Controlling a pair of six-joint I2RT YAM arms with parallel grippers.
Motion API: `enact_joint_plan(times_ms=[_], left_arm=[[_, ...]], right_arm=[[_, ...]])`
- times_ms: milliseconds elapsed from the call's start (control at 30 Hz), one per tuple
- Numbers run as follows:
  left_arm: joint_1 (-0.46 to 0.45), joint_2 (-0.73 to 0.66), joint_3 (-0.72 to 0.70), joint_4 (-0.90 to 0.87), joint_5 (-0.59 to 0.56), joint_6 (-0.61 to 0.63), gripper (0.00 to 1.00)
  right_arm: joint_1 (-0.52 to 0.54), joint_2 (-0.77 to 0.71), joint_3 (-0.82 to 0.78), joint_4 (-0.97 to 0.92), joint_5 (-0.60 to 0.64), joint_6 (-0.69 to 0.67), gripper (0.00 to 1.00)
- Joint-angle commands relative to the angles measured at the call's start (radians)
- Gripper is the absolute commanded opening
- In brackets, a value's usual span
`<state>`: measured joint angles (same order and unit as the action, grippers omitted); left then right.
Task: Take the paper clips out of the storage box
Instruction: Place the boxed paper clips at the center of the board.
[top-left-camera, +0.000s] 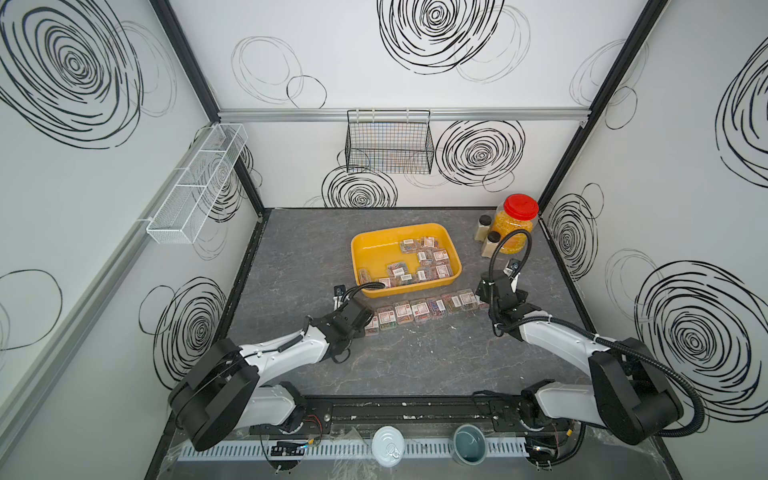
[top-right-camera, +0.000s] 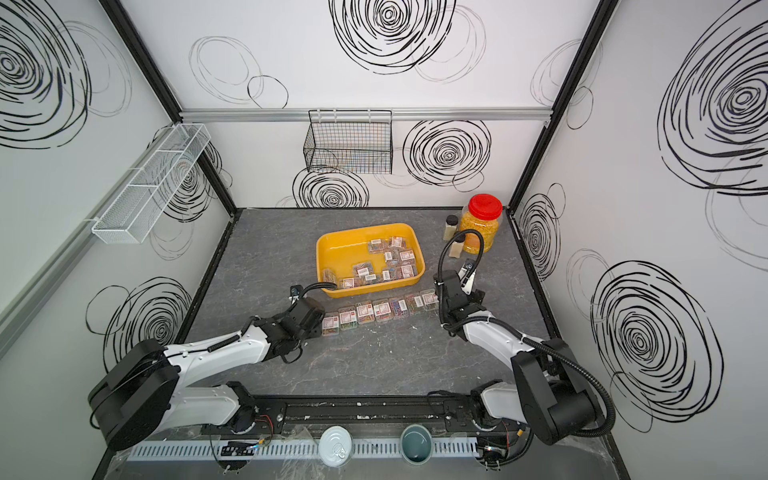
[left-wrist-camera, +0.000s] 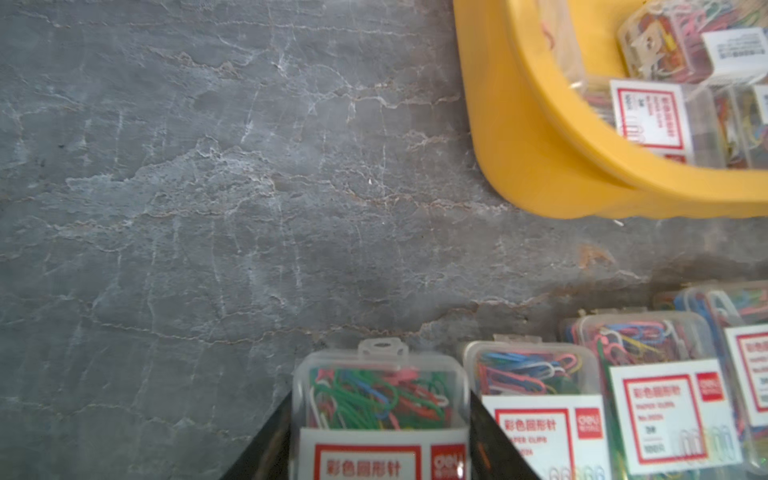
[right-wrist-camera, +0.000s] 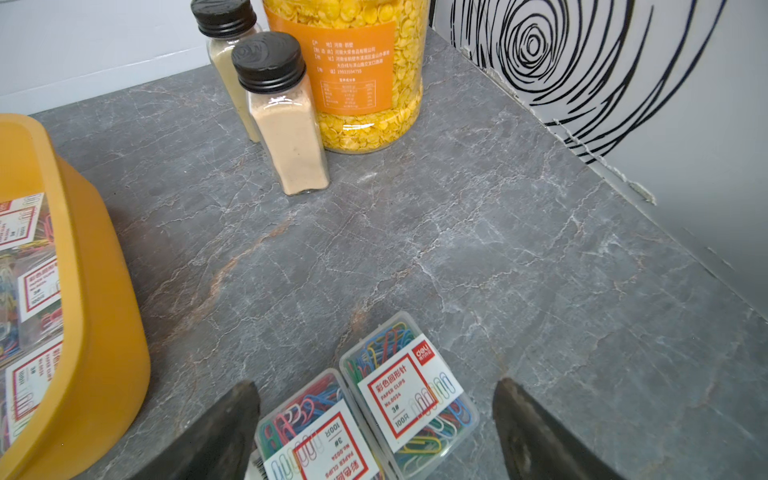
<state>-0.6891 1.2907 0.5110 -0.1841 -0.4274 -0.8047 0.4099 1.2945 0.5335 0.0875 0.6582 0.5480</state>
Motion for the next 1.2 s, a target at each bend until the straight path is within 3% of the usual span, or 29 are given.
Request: enact_joint_plan(times_ms=[0, 200, 900, 1167], left_arm=[[-0.004, -0.002, 0.0, 0.042, -0.021, -0.027, 0.35], [-0.004, 0.007, -0.005, 0.062, -0.012, -0.03, 0.38], [-0.003, -0.019, -0.027, 0.087, 0.012, -0.039, 0.67], [-0.003, -0.048, -0.065, 0.118, 0.036, -0.042, 0.66]], right_arm=[[-0.003, -0.022, -0.01, 0.018, 0.001, -0.005, 0.9], [-0.004, -0.04, -0.024, 0.024, -0.007, -0.008, 0.9], [-0.004, -0.013, -0.001, 0.007, -0.009, -0.009, 0.91], [-0.003, -0.024, -0.01, 0.012, -0.006, -0.006, 0.91]])
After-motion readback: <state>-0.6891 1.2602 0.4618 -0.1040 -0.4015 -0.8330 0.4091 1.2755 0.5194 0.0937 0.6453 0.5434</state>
